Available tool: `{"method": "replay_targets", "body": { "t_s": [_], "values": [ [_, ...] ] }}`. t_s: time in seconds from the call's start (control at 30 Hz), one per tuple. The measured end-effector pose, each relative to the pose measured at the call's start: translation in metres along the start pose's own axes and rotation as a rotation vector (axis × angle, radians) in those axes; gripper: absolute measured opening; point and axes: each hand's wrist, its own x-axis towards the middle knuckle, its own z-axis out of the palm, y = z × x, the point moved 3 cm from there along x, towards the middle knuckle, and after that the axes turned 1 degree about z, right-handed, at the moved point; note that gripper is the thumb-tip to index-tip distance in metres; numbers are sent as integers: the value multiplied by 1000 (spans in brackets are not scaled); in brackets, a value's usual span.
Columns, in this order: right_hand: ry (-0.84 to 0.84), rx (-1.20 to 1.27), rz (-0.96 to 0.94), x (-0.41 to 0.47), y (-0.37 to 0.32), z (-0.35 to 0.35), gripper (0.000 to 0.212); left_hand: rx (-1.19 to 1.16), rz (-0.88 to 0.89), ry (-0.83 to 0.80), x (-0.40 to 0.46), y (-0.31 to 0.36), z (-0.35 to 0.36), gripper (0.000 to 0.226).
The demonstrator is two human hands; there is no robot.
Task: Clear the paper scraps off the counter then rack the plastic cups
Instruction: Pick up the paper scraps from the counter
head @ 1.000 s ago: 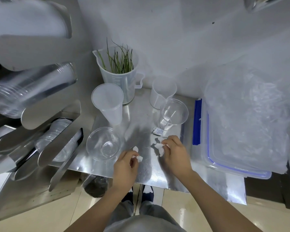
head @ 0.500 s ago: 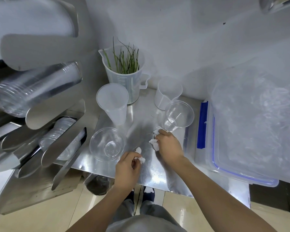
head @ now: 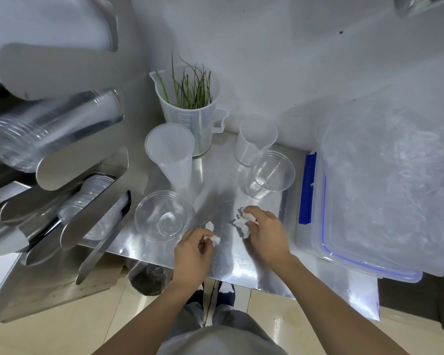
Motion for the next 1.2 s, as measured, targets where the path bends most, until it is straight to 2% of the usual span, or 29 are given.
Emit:
{"method": "replay_targets", "body": {
  "t_s": [0.17,0.3,0.47,0.77,0.87,0.97,1.07,1.13,1.2],
  "values": [
    [19,122,81,-14,12,-1,35,-35,-13,3,2,-1,-1,20],
    [47,221,121,-24,12,-12,28,-126,-110,-16,-1,-1,1,30],
    [70,335,153,-32,15,-20,26,-315,-254,-25,-13,6,5,11],
    [64,575,187,-47,18,-19,27,-522,-390,-3,-38,19,3,20],
    [4,673,177,-49,16,-11,25,-538,-454,51,-51,14,0,27],
    [-46,663,173,-53,15,1,24,-517,-497,95,-68,6,-6,30],
    [-115,738,215,-56,10,15,10,-491,-508,125,-83,-3,-16,33],
    [-148,740,199,-57,1,22,7,-483,-534,148,-90,-9,-24,26],
    [-168,677,144,-60,-13,30,14,-458,-570,169,-97,-18,-33,20]
  ]
}}
